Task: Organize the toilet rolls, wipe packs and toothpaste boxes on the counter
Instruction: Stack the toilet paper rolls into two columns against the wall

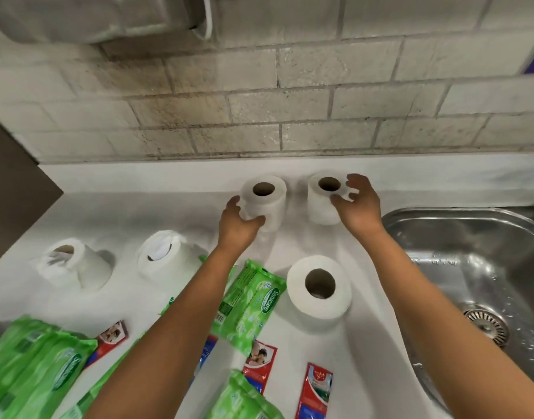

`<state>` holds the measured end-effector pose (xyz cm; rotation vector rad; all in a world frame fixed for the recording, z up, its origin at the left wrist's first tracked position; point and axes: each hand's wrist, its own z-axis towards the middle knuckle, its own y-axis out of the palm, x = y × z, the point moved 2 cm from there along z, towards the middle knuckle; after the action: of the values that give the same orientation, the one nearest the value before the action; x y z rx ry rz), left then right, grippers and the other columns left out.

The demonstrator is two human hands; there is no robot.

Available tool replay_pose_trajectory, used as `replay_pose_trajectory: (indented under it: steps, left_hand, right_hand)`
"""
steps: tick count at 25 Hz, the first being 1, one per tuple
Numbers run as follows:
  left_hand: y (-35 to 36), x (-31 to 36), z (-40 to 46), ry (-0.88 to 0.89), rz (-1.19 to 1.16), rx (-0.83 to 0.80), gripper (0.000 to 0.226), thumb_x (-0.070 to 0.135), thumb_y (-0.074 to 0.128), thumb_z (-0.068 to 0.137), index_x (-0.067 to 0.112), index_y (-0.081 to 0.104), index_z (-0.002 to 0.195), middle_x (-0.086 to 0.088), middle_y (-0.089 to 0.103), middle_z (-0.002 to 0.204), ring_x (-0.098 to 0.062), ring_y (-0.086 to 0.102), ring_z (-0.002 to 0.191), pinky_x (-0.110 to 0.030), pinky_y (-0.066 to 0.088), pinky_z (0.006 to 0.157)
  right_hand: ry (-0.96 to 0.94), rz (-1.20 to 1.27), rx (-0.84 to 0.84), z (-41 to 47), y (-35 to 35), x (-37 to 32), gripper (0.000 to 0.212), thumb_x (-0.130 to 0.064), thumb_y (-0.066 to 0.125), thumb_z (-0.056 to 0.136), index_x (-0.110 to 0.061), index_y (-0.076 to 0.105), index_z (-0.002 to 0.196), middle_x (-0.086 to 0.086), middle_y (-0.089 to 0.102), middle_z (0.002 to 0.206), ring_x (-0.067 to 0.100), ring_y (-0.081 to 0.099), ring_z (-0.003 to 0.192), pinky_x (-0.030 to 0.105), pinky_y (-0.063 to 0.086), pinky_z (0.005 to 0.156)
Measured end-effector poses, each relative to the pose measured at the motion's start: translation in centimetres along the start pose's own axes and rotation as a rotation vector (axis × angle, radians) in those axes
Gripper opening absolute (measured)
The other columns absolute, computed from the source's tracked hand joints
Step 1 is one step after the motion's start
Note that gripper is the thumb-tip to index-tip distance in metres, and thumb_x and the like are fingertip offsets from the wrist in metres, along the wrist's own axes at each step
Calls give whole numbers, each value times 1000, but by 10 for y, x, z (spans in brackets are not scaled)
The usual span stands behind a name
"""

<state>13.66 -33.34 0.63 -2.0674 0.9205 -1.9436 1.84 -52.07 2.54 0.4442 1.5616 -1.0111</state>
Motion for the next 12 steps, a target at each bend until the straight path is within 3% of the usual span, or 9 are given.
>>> replay_pose_trajectory:
  steps: [2,5,9,12]
  left_hand:
    - [-18,10,-19,51,-20,13,65,20,68,81,15,38,138,-9,50,136,-25,55,113,-30,43,92]
    - [-49,17,-48,117,-69,55,52,18,66,82,16,47,131,-4,54,127,-17,55,91,-24,43,83]
    - [-90,8,-76,157,-164,101,45,15,65,83,18,52,126,3,53,112,-15,57,81,-24,44,76]
    - [-125,-8,-90,184,-197,126,43,14,65,83,18,53,123,4,53,112,-19,60,82,-26,45,75]
  right_hand:
    - [-67,53,-32,-18,0,-22,45,-9,61,84,-11,48,126,4,56,119,18,54,104,22,42,88]
    - [-171,64,-90,-47,10,-50,39,-10,63,83,-10,53,121,5,58,117,19,55,100,18,40,79]
    - [-237,76,-190,-91,37,-73,35,-8,62,83,-12,54,117,-8,56,103,15,52,96,21,41,79]
    - [-281,73,-237,-125,68,-81,33,-7,63,82,-11,56,114,-4,59,105,17,53,94,24,43,79]
